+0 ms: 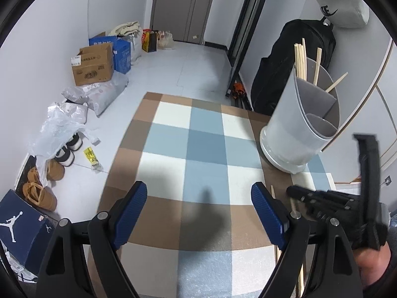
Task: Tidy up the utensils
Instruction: 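Close the right gripper on one chopstick from the pile and lift it, then raise the right gripper's chopstick while the left gripper grasps the last chopstick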
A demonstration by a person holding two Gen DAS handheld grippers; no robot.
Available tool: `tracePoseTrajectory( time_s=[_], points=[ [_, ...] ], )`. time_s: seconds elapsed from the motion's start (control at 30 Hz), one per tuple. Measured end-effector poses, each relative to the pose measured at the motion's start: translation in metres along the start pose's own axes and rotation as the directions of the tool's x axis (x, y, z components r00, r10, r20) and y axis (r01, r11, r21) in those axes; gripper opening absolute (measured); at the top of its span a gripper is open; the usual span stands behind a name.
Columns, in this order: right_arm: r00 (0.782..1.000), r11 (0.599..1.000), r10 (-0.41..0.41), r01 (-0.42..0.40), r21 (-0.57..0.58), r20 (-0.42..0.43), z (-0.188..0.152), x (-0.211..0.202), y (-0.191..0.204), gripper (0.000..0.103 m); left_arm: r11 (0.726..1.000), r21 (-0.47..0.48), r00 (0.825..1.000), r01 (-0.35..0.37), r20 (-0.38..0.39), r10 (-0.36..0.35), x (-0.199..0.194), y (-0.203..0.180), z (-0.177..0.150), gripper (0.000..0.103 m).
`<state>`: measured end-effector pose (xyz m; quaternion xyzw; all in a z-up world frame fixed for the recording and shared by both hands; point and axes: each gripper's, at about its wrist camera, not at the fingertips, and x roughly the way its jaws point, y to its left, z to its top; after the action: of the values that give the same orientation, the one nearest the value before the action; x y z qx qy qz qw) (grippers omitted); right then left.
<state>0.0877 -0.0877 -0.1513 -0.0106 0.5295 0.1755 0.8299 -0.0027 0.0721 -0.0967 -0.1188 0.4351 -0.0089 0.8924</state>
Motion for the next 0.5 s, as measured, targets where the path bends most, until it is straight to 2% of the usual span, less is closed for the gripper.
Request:
tracePoseTrajectory(
  time_s=[0.23, 0.43, 0.5],
  points=[
    [0.986, 0.994, 0.063, -0.076, 0.078, 0.152, 0.003, -0.049, -0.021, 0.004, 0.997, 0.082, 0.996, 0.012, -0.086, -0.005, 0.012, -0.027, -0.005, 0.082],
    [0.953, 0.982, 0.083, -0.128, 0.140, 0.291, 0.002, -0.092, -0.044, 0.003, 0.982, 0.186, 0.986, 0.009, -0.164, 0.022, 0.026, -0.069, -0.006, 0.082],
    [0.940, 0.976, 0.089, -0.149, 0.159, 0.330, 0.000, -0.103, -0.053, 0.003, 0.979, 0.204, 0.982, 0.029, -0.188, 0.010, 0.031, -0.080, -0.006, 0.082]
  ],
)
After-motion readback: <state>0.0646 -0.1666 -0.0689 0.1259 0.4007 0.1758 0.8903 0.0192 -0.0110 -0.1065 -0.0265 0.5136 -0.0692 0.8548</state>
